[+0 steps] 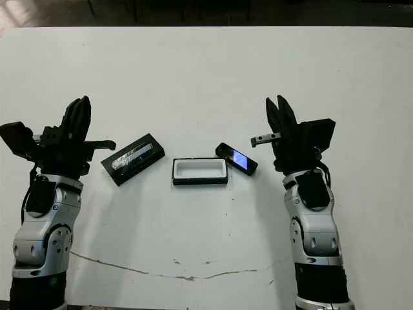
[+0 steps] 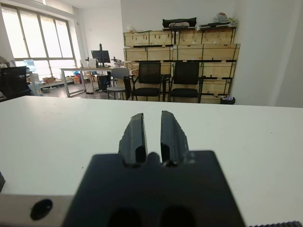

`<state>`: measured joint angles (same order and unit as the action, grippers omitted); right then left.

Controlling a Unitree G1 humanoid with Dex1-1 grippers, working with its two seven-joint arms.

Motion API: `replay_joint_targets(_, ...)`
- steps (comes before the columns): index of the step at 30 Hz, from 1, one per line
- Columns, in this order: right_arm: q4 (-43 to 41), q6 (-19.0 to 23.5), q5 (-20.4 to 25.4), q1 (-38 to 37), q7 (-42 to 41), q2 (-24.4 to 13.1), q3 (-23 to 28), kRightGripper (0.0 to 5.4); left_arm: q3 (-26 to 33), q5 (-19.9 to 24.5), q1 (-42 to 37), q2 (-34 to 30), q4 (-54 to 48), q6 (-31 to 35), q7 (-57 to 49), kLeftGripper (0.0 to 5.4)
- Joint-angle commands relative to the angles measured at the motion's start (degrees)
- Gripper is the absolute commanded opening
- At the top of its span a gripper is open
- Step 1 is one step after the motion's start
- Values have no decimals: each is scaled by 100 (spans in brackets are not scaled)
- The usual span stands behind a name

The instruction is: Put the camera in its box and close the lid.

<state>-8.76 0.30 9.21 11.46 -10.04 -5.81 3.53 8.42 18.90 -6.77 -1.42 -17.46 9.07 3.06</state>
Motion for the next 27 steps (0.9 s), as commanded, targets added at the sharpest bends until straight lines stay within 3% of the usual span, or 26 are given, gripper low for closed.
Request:
replay_joint_targets(1, -69, 105, 37, -163, -27, -32, 6, 0, -4, -47, 164, -48, -46, 130, -18, 1)
replay_joint_targets(11, 72, 171, 69, -34, -154, -128, 19, 0, 4, -87, 46, -76, 70, 168, -29, 1)
replay_joint_targets(15, 232, -81, 189, 91, -561, -379, 119, 0, 62, -2, 71, -85, 20, 203, -13, 1)
replay_joint_targets(20, 470, -210, 483, 321, -1376, -943, 257, 0, 76, 31, 91, -119, -30, 206, 27, 1)
replay_joint_targets(23, 484, 269, 734, 493, -2005, -1531, 300, 0, 76, 28, 72, -132, -21, 205, 35, 1)
replay_joint_targets(27, 404, 811, 826, 673, -2557, -2185, 239, 56, 75, 49, 33, -131, -16, 256, 30, 0)
